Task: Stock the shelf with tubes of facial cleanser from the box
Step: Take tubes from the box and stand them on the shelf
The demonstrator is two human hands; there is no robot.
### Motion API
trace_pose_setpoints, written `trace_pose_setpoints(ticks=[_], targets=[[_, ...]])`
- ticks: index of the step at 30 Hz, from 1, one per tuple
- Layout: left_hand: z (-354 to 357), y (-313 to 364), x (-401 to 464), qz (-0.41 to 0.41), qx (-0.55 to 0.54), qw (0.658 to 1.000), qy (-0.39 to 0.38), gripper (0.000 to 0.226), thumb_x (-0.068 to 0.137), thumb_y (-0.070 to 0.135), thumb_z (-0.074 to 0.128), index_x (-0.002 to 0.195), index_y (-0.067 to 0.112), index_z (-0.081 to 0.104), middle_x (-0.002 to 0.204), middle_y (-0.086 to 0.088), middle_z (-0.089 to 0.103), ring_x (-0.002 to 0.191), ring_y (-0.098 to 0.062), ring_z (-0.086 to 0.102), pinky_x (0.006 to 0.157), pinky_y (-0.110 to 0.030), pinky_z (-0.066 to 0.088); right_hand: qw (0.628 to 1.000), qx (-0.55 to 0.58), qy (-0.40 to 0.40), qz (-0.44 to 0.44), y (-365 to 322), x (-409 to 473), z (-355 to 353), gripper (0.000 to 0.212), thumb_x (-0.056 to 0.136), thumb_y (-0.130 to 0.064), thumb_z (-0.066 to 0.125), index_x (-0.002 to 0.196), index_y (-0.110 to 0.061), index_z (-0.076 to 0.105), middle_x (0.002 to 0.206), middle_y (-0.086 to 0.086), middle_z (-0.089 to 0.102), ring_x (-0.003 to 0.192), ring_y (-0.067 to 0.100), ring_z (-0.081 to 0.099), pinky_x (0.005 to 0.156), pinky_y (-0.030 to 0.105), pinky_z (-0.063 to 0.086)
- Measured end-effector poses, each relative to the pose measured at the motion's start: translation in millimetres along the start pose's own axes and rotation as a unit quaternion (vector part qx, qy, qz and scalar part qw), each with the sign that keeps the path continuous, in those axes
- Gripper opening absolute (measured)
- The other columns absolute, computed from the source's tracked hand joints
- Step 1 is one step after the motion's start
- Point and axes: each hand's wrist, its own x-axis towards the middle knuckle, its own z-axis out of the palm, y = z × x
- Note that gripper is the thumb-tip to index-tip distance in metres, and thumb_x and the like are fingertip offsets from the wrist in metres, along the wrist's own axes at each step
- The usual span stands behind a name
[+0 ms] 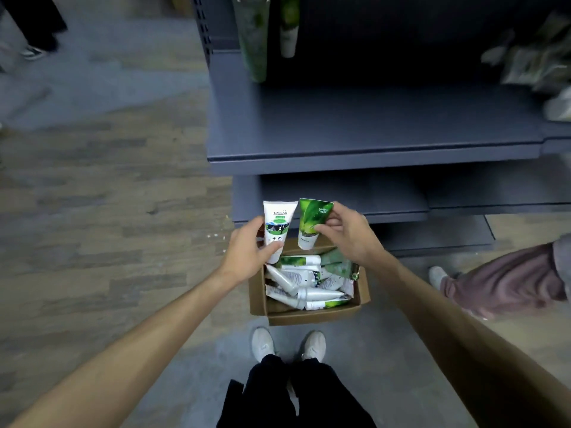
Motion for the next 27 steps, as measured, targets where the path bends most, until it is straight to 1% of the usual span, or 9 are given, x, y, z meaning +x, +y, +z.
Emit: trace_pose_setpoints(ticks=[3, 8, 9, 11, 12, 14, 17, 21, 27], targets=[[-13, 20, 2, 0.048, 0.018, 0.999, 0.0, 0.043, 0.082, 0.026, 0.076, 0.12, 0.017, 0.06, 0.112, 0.005, 0.069, 0.096, -0.007, 0.065, 0.081, -0.025, 0.056, 1.0, -0.015, 0.007, -0.027, -30, -3, -19, 0.02, 0.089, -0.017, 0.07, 0.108, -0.015, 0.062, 0.101, -0.006, 0.073, 0.091, 0.003, 0.07, 0.09, 0.026, 0.055], [-29, 47, 7, 0.106, 0.051, 0.993, 0.004, 0.042, 0.083, 0.03, 0.075, 0.12, 0.017, 0.058, 0.116, 0.004, 0.067, 0.097, -0.005, 0.061, 0.078, -0.007, 0.044, 0.994, -0.061, 0.04, -0.078, -69, -3, -48, 0.024, 0.088, -0.019, 0.071, 0.111, -0.016, 0.063, 0.104, -0.005, 0.072, 0.093, 0.004, 0.068, 0.09, 0.022, 0.054], [-33, 53, 9, 0.116, 0.052, 0.992, 0.009, 0.042, 0.083, 0.03, 0.075, 0.12, 0.018, 0.059, 0.116, 0.004, 0.067, 0.097, -0.005, 0.06, 0.079, -0.009, 0.046, 0.993, -0.067, 0.048, -0.086, -75, -3, -53, 0.023, 0.089, -0.019, 0.071, 0.11, -0.017, 0.063, 0.104, -0.007, 0.072, 0.092, 0.001, 0.068, 0.089, 0.019, 0.054], [-41, 65, 13, 0.138, 0.055, 0.989, 0.022, 0.042, 0.082, 0.031, 0.075, 0.119, 0.019, 0.059, 0.113, 0.005, 0.068, 0.096, -0.007, 0.062, 0.083, -0.025, 0.053, 0.99, -0.075, 0.062, -0.101, -87, -2, -63, 0.021, 0.089, -0.018, 0.07, 0.108, -0.019, 0.062, 0.1, -0.01, 0.071, 0.087, -0.006, 0.066, 0.085, 0.012, 0.052], [-46, 70, 16, 0.147, 0.059, 0.987, 0.031, 0.042, 0.082, 0.032, 0.075, 0.119, 0.019, 0.059, 0.112, 0.006, 0.068, 0.095, -0.009, 0.063, 0.084, -0.032, 0.054, 0.989, -0.075, 0.067, -0.106, -93, -1, -68, 0.021, 0.089, -0.017, 0.07, 0.108, -0.02, 0.061, 0.099, -0.011, 0.071, 0.086, -0.008, 0.065, 0.084, 0.011, 0.051], [-55, 80, 22, 0.159, 0.067, 0.984, 0.049, 0.042, 0.081, 0.033, 0.075, 0.118, 0.02, 0.06, 0.108, 0.006, 0.07, 0.093, -0.011, 0.064, 0.084, -0.039, 0.054, 0.987, -0.076, 0.083, -0.116, -104, 3, -78, 0.021, 0.088, -0.018, 0.071, 0.108, -0.022, 0.062, 0.099, -0.013, 0.072, 0.088, -0.007, 0.066, 0.084, 0.01, 0.048], [-68, 94, 31, 0.158, 0.063, 0.982, 0.083, 0.039, 0.08, 0.035, 0.074, 0.114, 0.021, 0.061, 0.103, 0.008, 0.071, 0.091, -0.011, 0.066, 0.083, -0.039, 0.055, 0.982, -0.066, 0.114, -0.138, -119, 10, -94, 0.022, 0.087, -0.018, 0.071, 0.108, -0.021, 0.064, 0.097, -0.013, 0.072, 0.084, -0.009, 0.066, 0.078, 0.001, 0.043], [-79, 114, 44, 0.159, 0.057, 0.978, 0.126, 0.034, 0.083, 0.031, 0.071, 0.114, 0.02, 0.061, 0.104, 0.009, 0.071, 0.094, -0.01, 0.065, 0.084, -0.034, 0.055, 0.978, -0.053, 0.129, -0.156, -127, 21, -111, 0.023, 0.087, -0.018, 0.07, 0.109, -0.021, 0.064, 0.099, -0.011, 0.071, 0.088, -0.002, 0.067, 0.081, 0.005, 0.046], [-71, 133, 63, 0.135, 0.043, 0.979, 0.15, 0.032, 0.086, 0.024, 0.068, 0.115, 0.015, 0.058, 0.109, 0.004, 0.069, 0.099, -0.013, 0.064, 0.09, -0.035, 0.055, 0.978, -0.062, 0.136, -0.144, -111, 48, -132, 0.023, 0.088, -0.013, 0.068, 0.109, -0.018, 0.062, 0.097, -0.006, 0.069, 0.079, -0.004, 0.061, 0.069, -0.004, 0.039]])
